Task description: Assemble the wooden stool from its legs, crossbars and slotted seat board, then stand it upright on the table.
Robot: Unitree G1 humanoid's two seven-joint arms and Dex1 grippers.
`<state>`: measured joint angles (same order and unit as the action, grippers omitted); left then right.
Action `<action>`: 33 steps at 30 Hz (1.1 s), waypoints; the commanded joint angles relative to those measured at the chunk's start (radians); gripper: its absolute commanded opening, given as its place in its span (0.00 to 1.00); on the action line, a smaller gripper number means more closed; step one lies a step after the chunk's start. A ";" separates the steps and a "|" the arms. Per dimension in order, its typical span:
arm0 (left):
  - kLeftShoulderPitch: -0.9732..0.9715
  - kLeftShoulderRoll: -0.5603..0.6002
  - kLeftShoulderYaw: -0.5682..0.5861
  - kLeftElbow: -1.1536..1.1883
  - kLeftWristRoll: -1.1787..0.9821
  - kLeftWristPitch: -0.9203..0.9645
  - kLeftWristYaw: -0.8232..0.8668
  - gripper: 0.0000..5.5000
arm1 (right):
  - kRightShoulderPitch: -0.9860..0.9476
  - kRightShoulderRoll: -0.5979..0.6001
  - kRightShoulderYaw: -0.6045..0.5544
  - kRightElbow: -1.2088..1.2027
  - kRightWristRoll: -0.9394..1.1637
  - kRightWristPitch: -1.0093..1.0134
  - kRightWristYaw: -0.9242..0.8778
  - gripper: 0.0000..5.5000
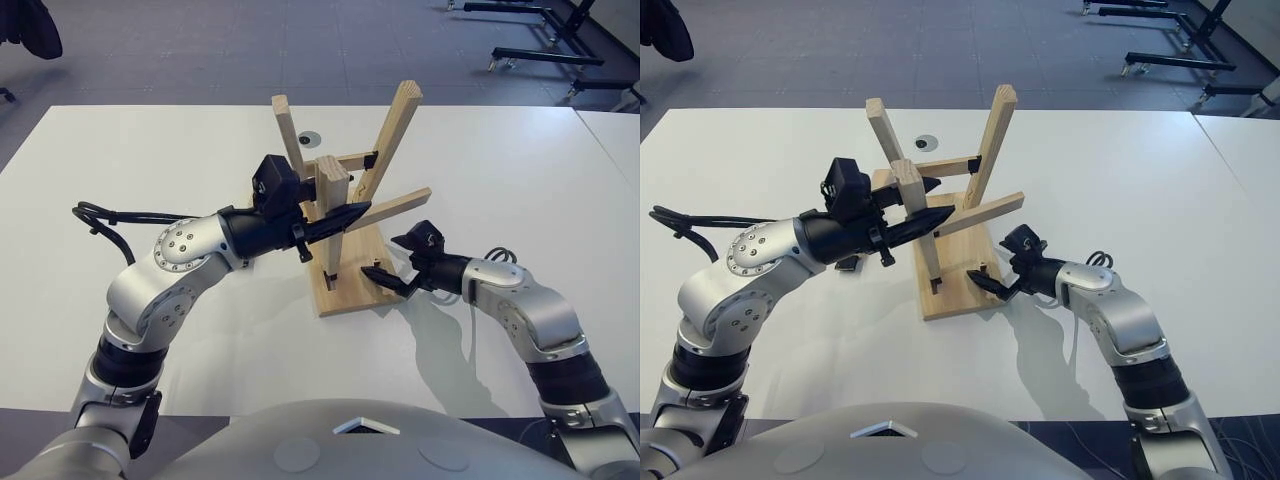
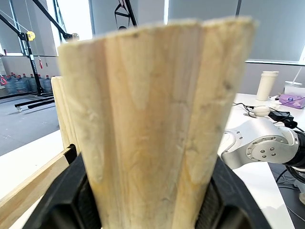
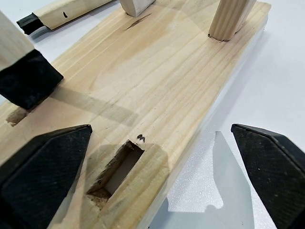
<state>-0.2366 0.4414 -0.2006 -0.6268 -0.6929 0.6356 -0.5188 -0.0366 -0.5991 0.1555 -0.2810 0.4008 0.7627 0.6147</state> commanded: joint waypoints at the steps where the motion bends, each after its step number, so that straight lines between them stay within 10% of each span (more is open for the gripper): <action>1: 0.026 0.003 -0.017 -0.026 0.004 0.025 -0.002 0.37 | -0.017 -0.022 0.026 0.034 -0.026 0.033 0.018 0.98; 33: 0.101 0.067 -0.004 0.018 0.039 -0.033 -0.089 0.37 | -0.004 -0.119 0.046 0.163 -0.087 -0.064 0.163 0.98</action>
<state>-0.1367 0.4780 -0.1924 -0.6438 -0.6647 0.5388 -0.5999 -0.0858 -0.6924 0.1687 -0.1403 0.3715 0.6698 0.7912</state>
